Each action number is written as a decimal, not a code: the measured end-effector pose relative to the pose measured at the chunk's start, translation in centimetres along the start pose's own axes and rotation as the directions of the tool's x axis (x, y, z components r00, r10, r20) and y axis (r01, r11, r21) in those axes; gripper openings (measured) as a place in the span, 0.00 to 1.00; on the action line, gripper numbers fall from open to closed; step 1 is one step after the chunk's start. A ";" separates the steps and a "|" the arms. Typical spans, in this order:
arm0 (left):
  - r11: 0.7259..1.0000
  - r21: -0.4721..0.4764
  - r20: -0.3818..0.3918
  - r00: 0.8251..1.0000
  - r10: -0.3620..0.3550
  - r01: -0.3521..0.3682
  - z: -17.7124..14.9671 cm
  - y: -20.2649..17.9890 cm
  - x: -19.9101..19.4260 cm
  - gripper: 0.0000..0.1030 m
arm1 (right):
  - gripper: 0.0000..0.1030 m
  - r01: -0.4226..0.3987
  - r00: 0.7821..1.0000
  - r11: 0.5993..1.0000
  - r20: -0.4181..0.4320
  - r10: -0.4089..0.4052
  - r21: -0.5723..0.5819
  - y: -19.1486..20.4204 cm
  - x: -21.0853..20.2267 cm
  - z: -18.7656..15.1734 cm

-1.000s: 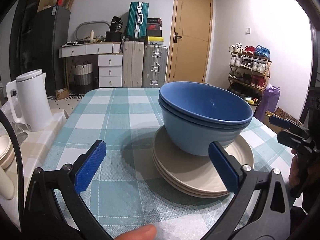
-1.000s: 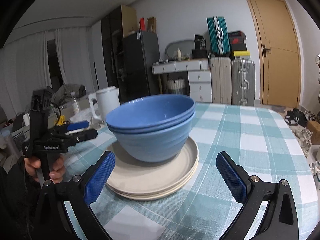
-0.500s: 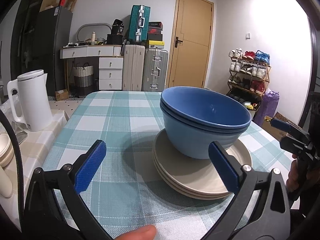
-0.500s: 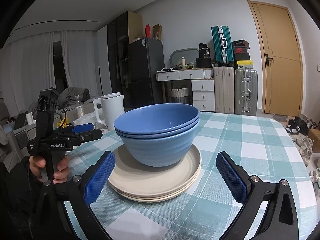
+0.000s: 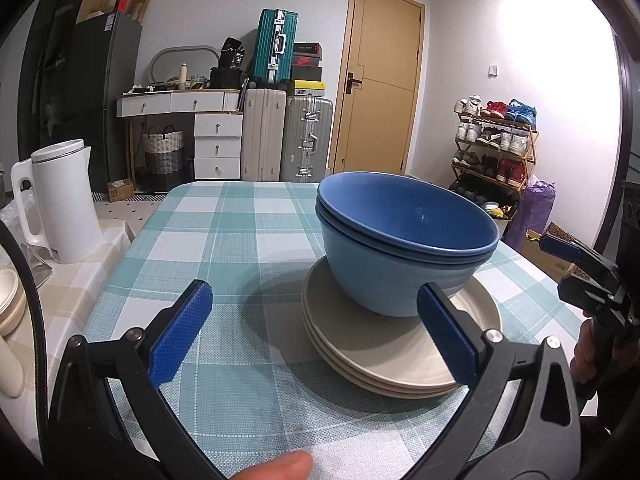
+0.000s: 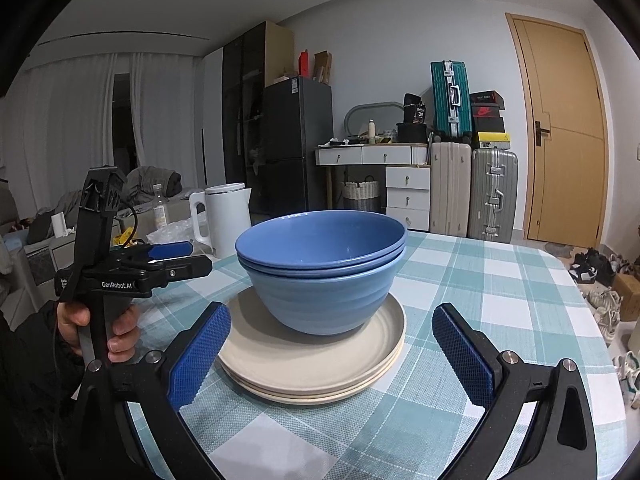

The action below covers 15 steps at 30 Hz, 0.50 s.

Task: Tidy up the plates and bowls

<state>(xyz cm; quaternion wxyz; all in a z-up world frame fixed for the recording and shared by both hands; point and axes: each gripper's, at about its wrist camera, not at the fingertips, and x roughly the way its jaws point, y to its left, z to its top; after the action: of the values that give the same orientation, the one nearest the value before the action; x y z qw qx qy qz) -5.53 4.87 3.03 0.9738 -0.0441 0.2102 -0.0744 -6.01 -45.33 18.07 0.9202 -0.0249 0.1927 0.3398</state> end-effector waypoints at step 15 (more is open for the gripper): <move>1.000 0.004 -0.001 1.000 -0.002 0.002 0.0 -0.1 0.1 0.99 | 1.00 -0.002 1.000 1.000 0.000 0.002 0.007 -0.3 0.0 0.0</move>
<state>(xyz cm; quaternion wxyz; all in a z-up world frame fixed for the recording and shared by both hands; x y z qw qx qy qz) -5.42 4.72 3.00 0.9737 -0.0426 0.2104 -0.0760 -5.81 -45.53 18.06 0.9200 -0.0216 0.1938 0.3400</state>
